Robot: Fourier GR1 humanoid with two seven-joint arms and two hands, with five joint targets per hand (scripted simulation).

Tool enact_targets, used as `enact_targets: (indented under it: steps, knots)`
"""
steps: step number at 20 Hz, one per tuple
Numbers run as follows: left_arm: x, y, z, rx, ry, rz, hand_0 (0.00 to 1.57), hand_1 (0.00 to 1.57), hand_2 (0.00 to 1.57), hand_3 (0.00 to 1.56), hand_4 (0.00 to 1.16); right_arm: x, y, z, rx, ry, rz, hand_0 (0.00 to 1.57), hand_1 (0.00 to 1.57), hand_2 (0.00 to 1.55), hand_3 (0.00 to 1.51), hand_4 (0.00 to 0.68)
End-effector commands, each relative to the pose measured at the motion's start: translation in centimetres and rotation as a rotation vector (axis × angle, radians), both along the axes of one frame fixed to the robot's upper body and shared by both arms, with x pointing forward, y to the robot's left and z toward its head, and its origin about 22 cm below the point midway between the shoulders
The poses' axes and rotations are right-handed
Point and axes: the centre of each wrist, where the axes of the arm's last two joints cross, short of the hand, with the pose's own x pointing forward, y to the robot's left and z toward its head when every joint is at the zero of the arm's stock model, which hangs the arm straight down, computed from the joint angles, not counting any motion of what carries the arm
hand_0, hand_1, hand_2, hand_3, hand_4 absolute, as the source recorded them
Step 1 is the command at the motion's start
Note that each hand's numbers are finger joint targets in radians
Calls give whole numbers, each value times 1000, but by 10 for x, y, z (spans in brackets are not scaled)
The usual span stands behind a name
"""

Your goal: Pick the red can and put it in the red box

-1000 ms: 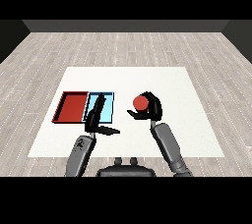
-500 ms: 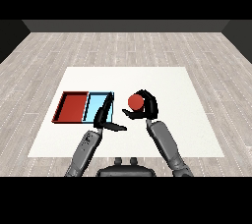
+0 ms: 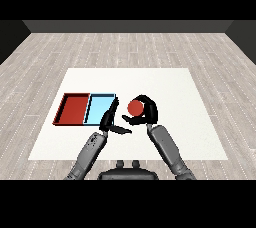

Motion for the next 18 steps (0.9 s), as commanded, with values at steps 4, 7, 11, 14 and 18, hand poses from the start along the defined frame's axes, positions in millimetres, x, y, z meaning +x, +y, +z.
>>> enact_targets:
  steps: [4,7,11,14,18]
  knots:
    - [4,-15,-11,-32,14,-4,0,0,0,0,0,-15,16,0,-13,-7,26,1463,1463,1433,1387,663]
    - [0,-12,-6,-32,47,-12,0,0,0,0,0,-21,23,6,-3,-15,32,1473,1473,1441,1386,675]
    - [-18,-37,5,-63,26,-32,0,0,0,0,0,-21,18,6,50,-15,28,1442,1442,1431,1392,661]
    - [-1,-29,-13,-49,18,-22,0,0,0,0,0,-12,24,-3,68,8,61,1469,1469,1432,1399,644]
    - [-5,-32,-12,-72,37,-50,0,0,0,0,0,-12,37,2,67,-2,74,1515,1515,1457,1416,660]
